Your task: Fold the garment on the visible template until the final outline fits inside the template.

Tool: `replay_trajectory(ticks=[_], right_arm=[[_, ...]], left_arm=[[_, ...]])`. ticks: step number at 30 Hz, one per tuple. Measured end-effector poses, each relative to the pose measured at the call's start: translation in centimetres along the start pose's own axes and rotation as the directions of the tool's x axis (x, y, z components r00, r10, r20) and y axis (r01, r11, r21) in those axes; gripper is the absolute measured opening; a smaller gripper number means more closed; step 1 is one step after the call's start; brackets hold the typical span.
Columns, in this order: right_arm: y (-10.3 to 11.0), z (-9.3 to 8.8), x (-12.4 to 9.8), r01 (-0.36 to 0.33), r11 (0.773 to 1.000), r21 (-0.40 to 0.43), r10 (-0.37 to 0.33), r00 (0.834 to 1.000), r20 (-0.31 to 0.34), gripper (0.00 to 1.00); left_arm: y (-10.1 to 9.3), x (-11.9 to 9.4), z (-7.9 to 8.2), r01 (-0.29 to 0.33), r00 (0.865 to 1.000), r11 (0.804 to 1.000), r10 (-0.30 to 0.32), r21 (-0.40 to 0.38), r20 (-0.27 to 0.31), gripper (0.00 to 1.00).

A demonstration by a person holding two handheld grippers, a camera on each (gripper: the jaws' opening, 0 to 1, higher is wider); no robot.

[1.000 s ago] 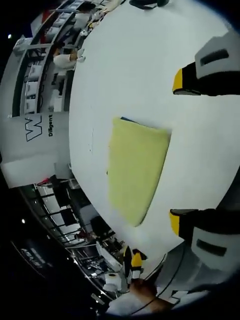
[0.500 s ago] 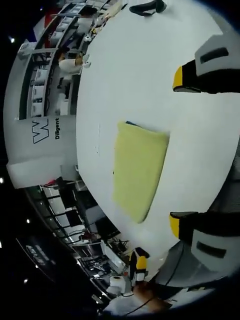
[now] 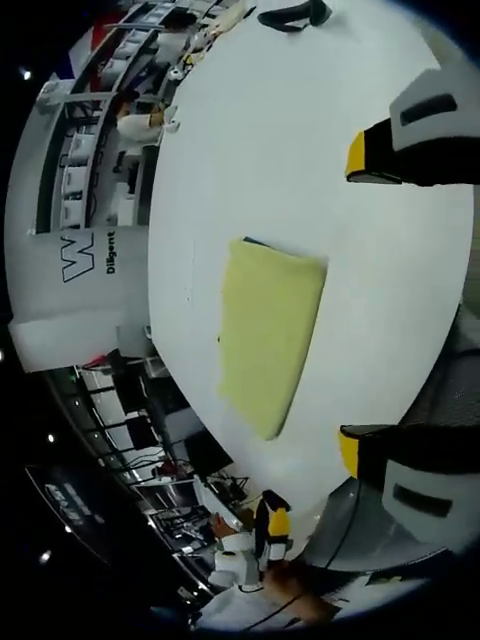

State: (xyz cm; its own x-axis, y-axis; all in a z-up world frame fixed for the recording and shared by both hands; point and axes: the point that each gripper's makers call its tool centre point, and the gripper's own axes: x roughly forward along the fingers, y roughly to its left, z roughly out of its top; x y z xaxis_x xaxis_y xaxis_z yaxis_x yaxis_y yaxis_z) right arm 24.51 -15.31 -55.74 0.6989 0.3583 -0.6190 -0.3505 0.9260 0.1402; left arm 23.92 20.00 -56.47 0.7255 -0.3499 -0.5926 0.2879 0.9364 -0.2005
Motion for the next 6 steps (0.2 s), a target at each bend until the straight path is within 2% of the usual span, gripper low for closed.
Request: replay_trajectory(ticks=[6], right_arm=[[-0.13, -0.18, 0.07, 0.003, 1.0, 0.0, -0.003, 1.0, -0.006, 0.99]], left_arm=[[0.06, 0.38, 0.46, 0.004, 1.0, 1.0, -0.004, -0.005, 0.013, 0.84]])
